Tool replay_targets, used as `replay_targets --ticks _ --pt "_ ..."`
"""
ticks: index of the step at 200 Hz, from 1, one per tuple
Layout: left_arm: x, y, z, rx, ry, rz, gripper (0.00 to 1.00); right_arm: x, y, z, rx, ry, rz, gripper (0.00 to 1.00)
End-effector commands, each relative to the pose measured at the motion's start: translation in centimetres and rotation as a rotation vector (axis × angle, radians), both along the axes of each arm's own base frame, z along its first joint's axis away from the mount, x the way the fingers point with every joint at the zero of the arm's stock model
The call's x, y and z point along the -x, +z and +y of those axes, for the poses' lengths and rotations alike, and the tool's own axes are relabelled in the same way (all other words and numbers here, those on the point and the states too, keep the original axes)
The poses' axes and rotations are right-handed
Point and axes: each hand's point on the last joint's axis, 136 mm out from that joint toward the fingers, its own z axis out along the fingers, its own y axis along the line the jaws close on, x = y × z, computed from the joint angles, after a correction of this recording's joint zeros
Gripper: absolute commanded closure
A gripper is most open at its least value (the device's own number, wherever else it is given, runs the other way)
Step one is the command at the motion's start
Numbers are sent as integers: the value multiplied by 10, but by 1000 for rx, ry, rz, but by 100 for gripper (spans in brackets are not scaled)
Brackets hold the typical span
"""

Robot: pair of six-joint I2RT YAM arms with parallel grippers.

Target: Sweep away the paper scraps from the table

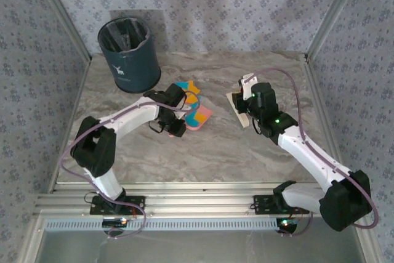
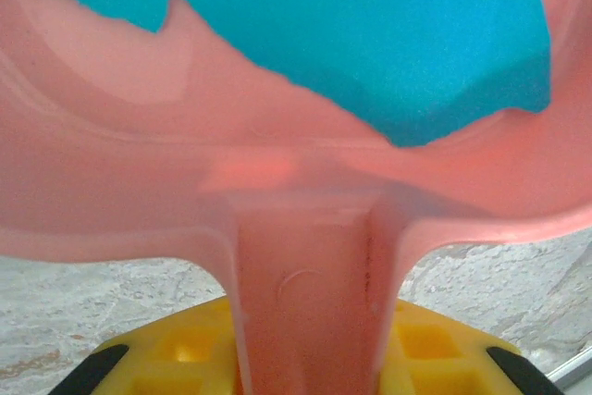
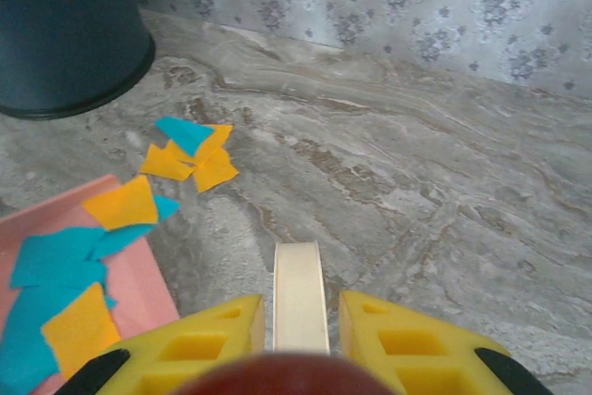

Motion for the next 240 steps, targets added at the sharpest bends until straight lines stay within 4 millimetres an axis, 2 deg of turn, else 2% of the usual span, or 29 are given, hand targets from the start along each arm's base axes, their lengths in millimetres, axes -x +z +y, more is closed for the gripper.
replay_targets --ticks 1,118,164,171,240 --pt "-6 25 -11 85 -8 -84 100 -1 11 -13 -27 -66 -33 100" --pt "-10 87 -12 266 -4 -237 100 -2 8 -14 -45 -70 -25 100" --pt "-17 108 -2 327 51 -262 100 -4 8 -13 -47 -69 -21 100" --pt "-23 116 -3 356 54 -287 100 -4 8 -13 -49 -68 -21 100" --pt "-41 146 19 408 111 -342 100 -6 6 -12 -49 -70 -14 100"
